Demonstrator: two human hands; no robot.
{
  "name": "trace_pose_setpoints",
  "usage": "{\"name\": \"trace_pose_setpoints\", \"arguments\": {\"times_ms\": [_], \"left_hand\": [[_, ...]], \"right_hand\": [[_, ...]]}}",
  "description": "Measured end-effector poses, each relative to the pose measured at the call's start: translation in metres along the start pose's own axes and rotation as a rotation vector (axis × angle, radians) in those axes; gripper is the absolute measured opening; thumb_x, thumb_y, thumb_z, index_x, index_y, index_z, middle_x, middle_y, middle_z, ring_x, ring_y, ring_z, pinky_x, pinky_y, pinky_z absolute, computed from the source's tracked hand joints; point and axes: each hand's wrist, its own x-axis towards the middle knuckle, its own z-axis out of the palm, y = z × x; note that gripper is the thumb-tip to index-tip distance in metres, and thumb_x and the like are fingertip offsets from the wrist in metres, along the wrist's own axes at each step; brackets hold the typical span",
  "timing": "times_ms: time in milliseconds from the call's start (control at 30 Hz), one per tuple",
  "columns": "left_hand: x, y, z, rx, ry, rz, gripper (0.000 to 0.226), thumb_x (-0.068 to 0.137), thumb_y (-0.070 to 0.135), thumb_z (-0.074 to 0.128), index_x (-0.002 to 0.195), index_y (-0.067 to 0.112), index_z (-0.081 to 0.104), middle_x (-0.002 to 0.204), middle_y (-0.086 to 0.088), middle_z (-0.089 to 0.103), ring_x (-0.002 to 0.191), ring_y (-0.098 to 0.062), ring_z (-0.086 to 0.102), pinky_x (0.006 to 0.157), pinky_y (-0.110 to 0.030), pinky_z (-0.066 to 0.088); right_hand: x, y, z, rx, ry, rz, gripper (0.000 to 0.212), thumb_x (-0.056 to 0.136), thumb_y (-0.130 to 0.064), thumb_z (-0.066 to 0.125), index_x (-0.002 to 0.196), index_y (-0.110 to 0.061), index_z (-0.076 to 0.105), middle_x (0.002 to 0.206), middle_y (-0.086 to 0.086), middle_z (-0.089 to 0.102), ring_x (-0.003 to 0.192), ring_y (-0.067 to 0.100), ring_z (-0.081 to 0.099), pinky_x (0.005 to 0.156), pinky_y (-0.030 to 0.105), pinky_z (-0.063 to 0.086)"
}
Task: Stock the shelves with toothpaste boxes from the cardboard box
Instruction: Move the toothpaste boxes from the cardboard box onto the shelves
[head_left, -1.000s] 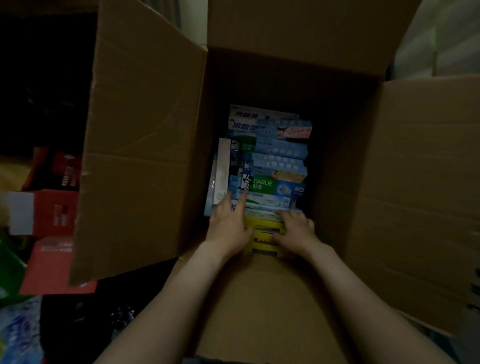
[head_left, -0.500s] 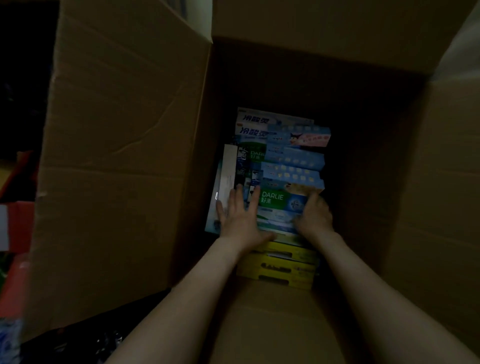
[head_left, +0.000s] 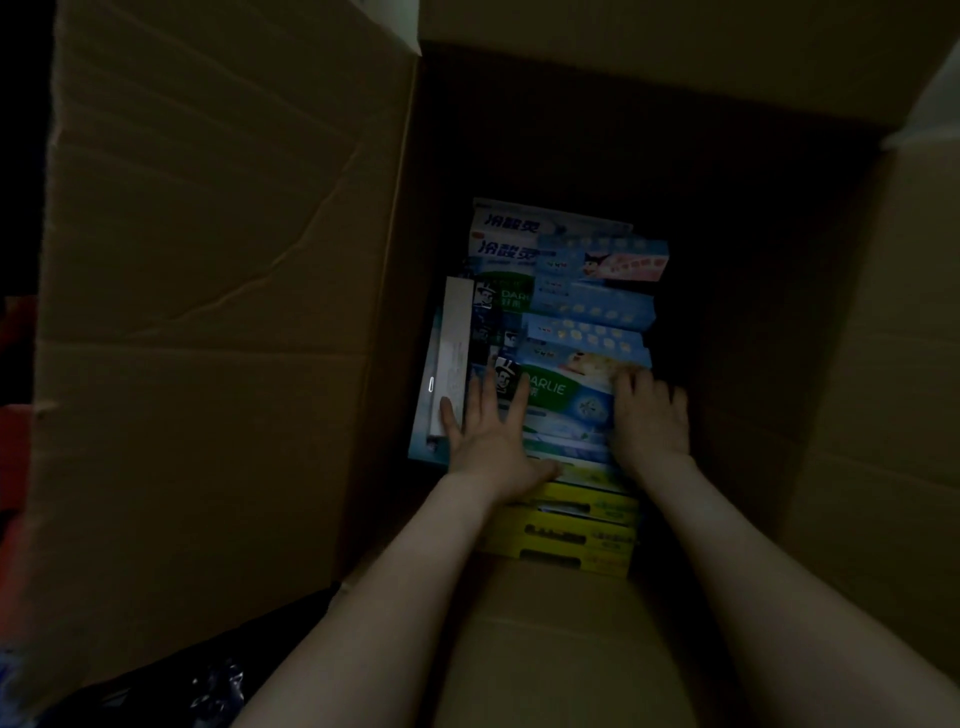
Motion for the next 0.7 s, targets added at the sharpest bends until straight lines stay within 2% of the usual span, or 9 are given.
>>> {"name": "trace_pose_setpoints", "arguments": {"times_ms": [167, 333, 433, 500, 533, 567, 600, 633, 700], "left_hand": [[-0.001, 0.005, 0.0, 0.032, -0.004, 0.047, 0.098, 0.086, 0.059, 0.054, 0.15, 0.031, -0.014, 0.155, -0.008, -0.028, 0.143, -0.026, -0.026, 0.109, -0.052, -0.02], [-0.007, 0.009, -0.002, 0.148, 0.135, 0.14, 0.086, 0.092, 0.045, 0.052, 0.152, 0.026, -0.006, 0.159, -0.009, -0.012, 0.146, -0.026, -0.015, 0.114, -0.049, -0.013], [-0.026, 0.016, -0.016, 0.357, 0.22, 0.18, 0.077, 0.093, 0.029, 0.053, 0.153, 0.019, 0.006, 0.159, -0.012, 0.009, 0.147, -0.029, 0.003, 0.114, -0.054, -0.008], [-0.049, 0.017, -0.032, 0.486, 0.346, 0.232, 0.066, 0.081, 0.022, 0.067, 0.141, 0.015, 0.039, 0.138, -0.016, 0.048, 0.132, -0.031, 0.04, 0.114, -0.056, 0.013], [-0.064, 0.017, -0.044, 0.519, 0.412, 0.279, 0.058, 0.069, 0.021, 0.076, 0.124, 0.015, 0.056, 0.115, -0.013, 0.062, 0.111, -0.03, 0.058, 0.107, -0.052, 0.033], [-0.085, 0.018, -0.06, 0.516, 0.459, 0.327, 0.052, 0.059, 0.018, 0.081, 0.107, 0.014, 0.064, 0.095, -0.01, 0.066, 0.09, -0.029, 0.064, 0.093, -0.046, 0.047], [-0.11, 0.02, -0.079, 0.5, 0.48, 0.351, 0.049, 0.056, 0.017, 0.082, 0.101, 0.013, 0.064, 0.088, -0.009, 0.065, 0.081, -0.028, 0.063, 0.081, -0.04, 0.051], [-0.136, 0.023, -0.097, 0.473, 0.43, 0.337, 0.05, 0.062, 0.018, 0.079, 0.108, 0.011, 0.061, 0.093, -0.01, 0.063, 0.085, -0.029, 0.061, 0.077, -0.037, 0.049], [-0.195, 0.03, -0.131, 0.444, 0.358, 0.247, 0.055, 0.081, 0.026, 0.065, 0.129, 0.01, 0.044, 0.114, -0.011, 0.055, 0.103, -0.029, 0.054, 0.082, -0.036, 0.041]], "right_hand": [[-0.001, -0.003, -0.01, 0.041, -0.095, -0.019, 0.079, 0.081, -0.031, 0.067, 0.143, -0.01, 0.021, 0.141, 0.012, 0.033, 0.126, 0.028, 0.036, 0.103, 0.039, 0.032], [-0.02, -0.011, -0.024, 0.421, -0.244, -0.019, 0.075, 0.074, -0.018, 0.074, 0.131, -0.012, 0.026, 0.129, 0.012, 0.041, 0.121, 0.029, 0.037, 0.097, 0.039, 0.043], [-0.044, -0.011, -0.045, 0.616, -0.243, -0.075, 0.07, 0.068, -0.018, 0.077, 0.122, -0.016, 0.032, 0.12, 0.007, 0.045, 0.116, 0.025, 0.043, 0.095, 0.042, 0.047], [-0.066, -0.009, -0.074, 0.683, -0.232, -0.138, 0.061, 0.066, -0.023, 0.077, 0.111, -0.021, 0.035, 0.112, 0.002, 0.049, 0.107, 0.022, 0.05, 0.088, 0.042, 0.051], [-0.08, -0.007, -0.092, 0.71, -0.237, -0.167, 0.058, 0.066, -0.024, 0.076, 0.108, -0.023, 0.036, 0.108, 0.001, 0.049, 0.103, 0.02, 0.052, 0.084, 0.041, 0.052], [-0.095, -0.005, -0.113, 0.728, -0.237, -0.202, 0.056, 0.066, -0.023, 0.076, 0.107, -0.023, 0.037, 0.106, 0.0, 0.048, 0.1, 0.018, 0.053, 0.082, 0.04, 0.053], [-0.11, -0.002, -0.137, 0.731, -0.232, -0.242, 0.054, 0.068, -0.021, 0.075, 0.108, -0.022, 0.038, 0.107, -0.001, 0.048, 0.101, 0.017, 0.052, 0.083, 0.04, 0.053], [-0.125, 0.002, -0.16, 0.719, -0.212, -0.292, 0.052, 0.07, -0.019, 0.073, 0.11, -0.022, 0.04, 0.109, -0.001, 0.046, 0.104, 0.017, 0.051, 0.086, 0.039, 0.051], [-0.156, 0.009, -0.211, 0.68, -0.167, -0.375, 0.054, 0.077, -0.018, 0.072, 0.122, -0.021, 0.041, 0.119, -0.001, 0.043, 0.114, 0.016, 0.045, 0.096, 0.035, 0.044]]}}
